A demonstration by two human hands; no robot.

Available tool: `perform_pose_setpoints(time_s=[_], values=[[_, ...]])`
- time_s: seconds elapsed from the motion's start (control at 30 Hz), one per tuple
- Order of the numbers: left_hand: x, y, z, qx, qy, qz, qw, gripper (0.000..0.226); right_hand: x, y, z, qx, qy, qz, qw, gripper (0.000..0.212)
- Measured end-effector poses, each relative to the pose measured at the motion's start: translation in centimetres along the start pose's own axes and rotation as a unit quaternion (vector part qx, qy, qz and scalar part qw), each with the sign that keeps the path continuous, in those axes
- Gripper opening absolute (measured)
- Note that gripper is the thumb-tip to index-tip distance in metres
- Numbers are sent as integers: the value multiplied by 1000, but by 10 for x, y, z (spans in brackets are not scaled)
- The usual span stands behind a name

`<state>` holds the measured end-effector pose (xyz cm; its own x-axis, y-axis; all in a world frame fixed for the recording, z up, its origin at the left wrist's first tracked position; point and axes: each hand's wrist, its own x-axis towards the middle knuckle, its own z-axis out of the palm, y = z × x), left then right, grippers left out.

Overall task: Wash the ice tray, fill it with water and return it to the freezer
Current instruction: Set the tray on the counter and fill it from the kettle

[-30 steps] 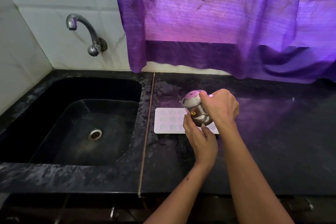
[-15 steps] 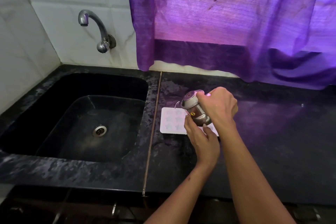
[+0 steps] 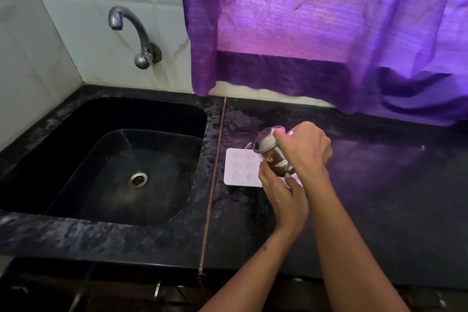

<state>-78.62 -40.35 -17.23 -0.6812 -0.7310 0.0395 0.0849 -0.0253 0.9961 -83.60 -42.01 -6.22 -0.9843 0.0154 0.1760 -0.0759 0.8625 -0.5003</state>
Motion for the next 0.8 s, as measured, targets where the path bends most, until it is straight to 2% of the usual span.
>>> perform_pose_setpoints(time_s=[0.33, 0.63, 0.8], values=[[-5, 6, -1, 13, 2, 11, 1000, 66, 2, 7, 1, 18, 10, 18, 1000, 37], [-16, 11, 6, 62, 0, 57, 996, 68, 2, 36, -17, 112, 4, 51, 992, 44], [-28, 13, 22, 53, -25, 74, 996, 66, 6, 63, -33, 147, 21, 75, 986, 48]])
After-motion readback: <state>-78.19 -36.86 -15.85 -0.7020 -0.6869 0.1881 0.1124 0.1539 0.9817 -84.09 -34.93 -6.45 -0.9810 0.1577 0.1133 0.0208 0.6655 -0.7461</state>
